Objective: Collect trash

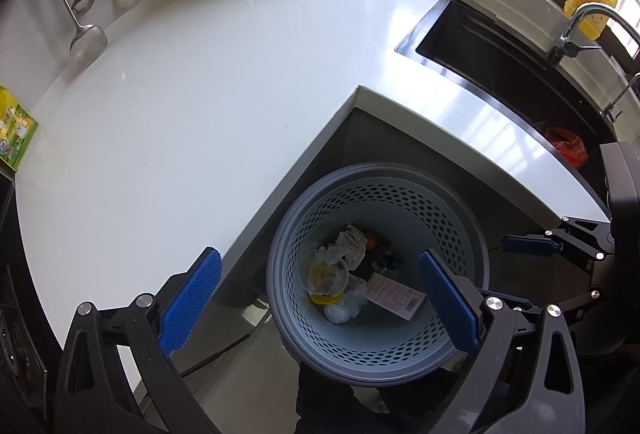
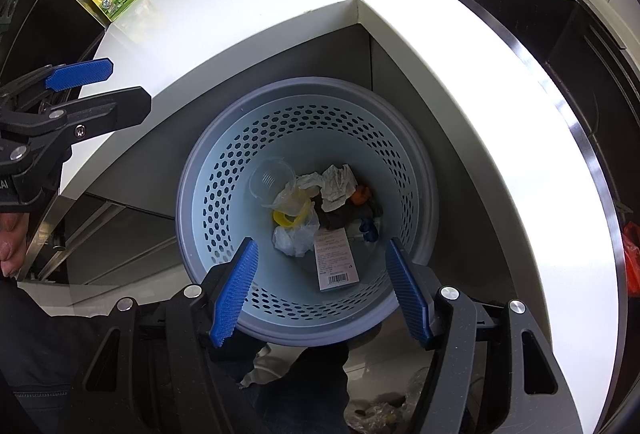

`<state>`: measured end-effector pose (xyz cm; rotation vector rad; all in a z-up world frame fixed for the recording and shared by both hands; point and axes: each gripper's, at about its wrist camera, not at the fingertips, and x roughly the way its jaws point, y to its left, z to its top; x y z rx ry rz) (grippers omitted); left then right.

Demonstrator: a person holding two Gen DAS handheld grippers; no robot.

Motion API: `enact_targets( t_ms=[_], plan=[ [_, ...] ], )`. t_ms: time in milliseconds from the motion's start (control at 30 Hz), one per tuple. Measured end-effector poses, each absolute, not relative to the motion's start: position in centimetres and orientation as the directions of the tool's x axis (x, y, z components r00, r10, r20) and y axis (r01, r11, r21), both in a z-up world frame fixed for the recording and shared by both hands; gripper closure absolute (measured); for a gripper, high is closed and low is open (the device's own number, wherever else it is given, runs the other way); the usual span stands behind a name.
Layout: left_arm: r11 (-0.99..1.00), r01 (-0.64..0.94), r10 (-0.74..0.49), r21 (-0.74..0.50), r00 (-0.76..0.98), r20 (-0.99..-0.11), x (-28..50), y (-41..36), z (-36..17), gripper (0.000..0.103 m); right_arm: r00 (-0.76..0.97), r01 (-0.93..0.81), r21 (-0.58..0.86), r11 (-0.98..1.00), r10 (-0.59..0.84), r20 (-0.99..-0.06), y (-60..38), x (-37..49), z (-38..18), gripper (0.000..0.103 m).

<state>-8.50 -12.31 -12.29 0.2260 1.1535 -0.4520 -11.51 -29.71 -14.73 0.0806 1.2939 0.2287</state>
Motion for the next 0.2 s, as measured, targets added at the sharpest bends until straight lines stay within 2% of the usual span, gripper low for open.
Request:
enact_targets(
  t_ms=[200],
  plan=[
    [0.895, 0.442, -0.232, -0.066, 0.335, -0.913, -8.47, -12.19, -12.11, 0.007, 0.252, -0.132, 0.188, 0.973, 0.216, -0.943, -29.54, -11.37, -14.77, 0.040]
  ],
)
